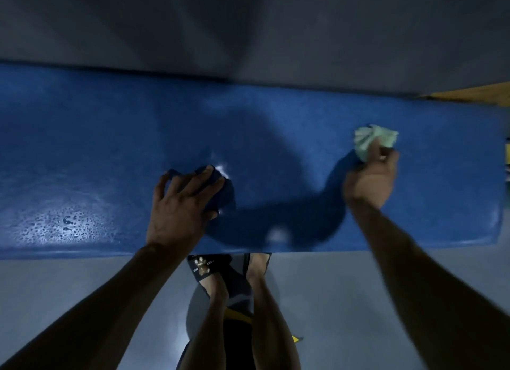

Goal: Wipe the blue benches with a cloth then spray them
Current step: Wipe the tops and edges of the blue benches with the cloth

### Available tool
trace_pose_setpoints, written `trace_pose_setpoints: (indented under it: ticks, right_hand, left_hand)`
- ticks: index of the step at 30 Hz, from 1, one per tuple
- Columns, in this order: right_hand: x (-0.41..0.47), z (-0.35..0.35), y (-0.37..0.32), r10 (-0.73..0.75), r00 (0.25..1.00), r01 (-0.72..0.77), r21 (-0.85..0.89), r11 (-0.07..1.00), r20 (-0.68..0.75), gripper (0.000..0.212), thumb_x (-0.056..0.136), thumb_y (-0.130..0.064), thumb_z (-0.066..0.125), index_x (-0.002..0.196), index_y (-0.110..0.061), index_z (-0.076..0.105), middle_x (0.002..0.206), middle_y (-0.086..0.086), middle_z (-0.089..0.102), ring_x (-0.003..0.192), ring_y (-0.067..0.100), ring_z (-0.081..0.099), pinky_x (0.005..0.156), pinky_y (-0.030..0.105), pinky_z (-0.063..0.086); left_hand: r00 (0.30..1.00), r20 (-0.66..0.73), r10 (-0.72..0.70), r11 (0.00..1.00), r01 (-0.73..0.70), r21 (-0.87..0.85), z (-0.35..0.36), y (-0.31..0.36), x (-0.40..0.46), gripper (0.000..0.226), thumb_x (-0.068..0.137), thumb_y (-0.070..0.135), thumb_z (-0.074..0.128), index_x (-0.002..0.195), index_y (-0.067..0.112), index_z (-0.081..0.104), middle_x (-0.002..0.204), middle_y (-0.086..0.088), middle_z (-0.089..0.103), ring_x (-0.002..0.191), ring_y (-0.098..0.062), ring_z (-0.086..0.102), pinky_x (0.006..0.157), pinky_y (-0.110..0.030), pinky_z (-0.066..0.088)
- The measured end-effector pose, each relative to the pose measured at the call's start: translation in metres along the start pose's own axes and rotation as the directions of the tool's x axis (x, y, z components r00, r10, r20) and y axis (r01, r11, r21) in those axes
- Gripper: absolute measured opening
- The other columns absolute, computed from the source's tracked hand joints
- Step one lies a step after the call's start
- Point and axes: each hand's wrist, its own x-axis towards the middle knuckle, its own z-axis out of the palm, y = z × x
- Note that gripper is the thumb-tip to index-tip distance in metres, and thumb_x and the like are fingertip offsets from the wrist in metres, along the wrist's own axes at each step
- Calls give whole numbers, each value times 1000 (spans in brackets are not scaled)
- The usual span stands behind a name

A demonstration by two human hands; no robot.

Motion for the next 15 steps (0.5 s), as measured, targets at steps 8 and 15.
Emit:
trace_pose_setpoints:
  ticks: [8, 15]
  right_hand:
    - [-39, 29, -82, -791, 497, 840, 29, 541, 356, 59, 87, -3, 43, 144, -20, 47, 134, 1, 54, 99, 27, 56, 75, 36, 53]
    - [58, 0, -10, -188, 981, 192, -131, 973, 37, 67, 77, -10, 40, 144, -14, 46, 134, 16, 46, 110, 41, 47, 88, 46, 45]
  left_hand:
    - [999, 23, -48, 999, 48, 13, -3, 6, 4, 75, 64, 31, 88, 134, 30, 60, 144, 3, 55, 119, -24, 41, 104, -60, 38]
    - [998, 43, -53, 999, 52, 15, -3, 5, 5, 75, 64, 31, 88, 134, 29, 61, 144, 2, 55, 120, -26, 39, 103, -62, 39]
